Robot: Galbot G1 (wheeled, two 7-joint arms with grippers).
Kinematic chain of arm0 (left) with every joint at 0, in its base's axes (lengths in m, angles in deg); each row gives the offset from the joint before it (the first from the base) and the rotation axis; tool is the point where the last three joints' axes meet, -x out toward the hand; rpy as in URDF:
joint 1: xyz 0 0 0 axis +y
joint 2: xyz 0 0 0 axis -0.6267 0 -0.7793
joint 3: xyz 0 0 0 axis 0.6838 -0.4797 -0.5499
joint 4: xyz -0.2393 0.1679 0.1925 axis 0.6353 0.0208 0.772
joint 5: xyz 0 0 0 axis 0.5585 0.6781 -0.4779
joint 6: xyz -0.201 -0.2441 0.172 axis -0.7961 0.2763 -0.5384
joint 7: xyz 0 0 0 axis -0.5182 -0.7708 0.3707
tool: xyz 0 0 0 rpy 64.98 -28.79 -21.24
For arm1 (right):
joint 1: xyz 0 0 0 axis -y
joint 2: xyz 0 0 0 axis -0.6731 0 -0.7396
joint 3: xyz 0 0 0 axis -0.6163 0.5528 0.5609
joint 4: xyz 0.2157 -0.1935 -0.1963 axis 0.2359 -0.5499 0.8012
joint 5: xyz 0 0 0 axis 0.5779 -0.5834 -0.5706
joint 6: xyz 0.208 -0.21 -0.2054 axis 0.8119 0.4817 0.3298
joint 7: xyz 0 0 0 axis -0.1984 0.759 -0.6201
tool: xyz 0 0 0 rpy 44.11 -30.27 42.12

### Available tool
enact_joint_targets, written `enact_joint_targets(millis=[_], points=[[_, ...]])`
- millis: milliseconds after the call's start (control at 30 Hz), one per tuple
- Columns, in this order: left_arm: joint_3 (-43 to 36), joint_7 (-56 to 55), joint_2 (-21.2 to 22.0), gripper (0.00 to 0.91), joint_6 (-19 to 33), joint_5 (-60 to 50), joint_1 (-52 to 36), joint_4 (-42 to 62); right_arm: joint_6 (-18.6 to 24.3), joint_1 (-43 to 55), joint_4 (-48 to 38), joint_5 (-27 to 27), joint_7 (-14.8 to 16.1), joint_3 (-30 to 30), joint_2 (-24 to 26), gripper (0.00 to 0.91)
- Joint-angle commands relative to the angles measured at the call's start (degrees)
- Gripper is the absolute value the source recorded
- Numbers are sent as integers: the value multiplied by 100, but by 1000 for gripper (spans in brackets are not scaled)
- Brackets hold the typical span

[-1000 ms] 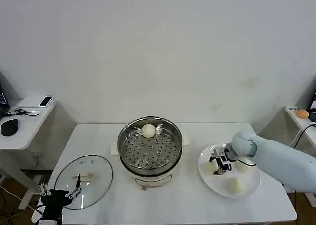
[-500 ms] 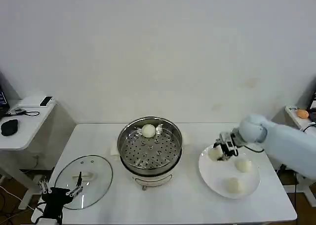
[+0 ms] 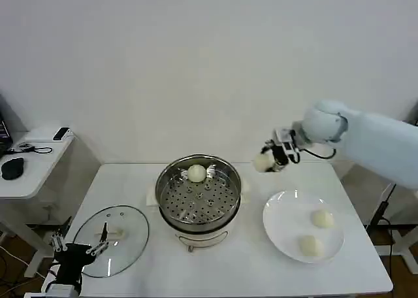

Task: Take steamed baozi put them in steamer then cover it.

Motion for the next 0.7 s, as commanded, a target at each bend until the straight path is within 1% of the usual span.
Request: enact_joint_targets(millis=[33,67,133,233,333,500,700], points=[[47,-3,1,907,1,13,-21,8,-357,571,-223,919,-266,344,-1352,655],[71,-4,15,907,0,4,-24,-1,-371,542,-261,936,-284,336,-1423,655],[132,4,23,907,3,-15,8,-47,-542,285,-513,1106,-561,273,-1905,655],[207,6,6,907,5,-12,68,-130,-779,24,-690,1247,-686,235,-2292,655],[252,4,22,907,4,-11,63,-170,-973,-171,-812,1403,-798,277,-2565,655],[251,4,70,907,3,-13,63,-205,-1274,-557,-1163,1578,-996,280,-2903,655],[271,10,68,907,14,-48,78,-212,-1453,-859,-1407,1634,-1068,283,-3057,655]])
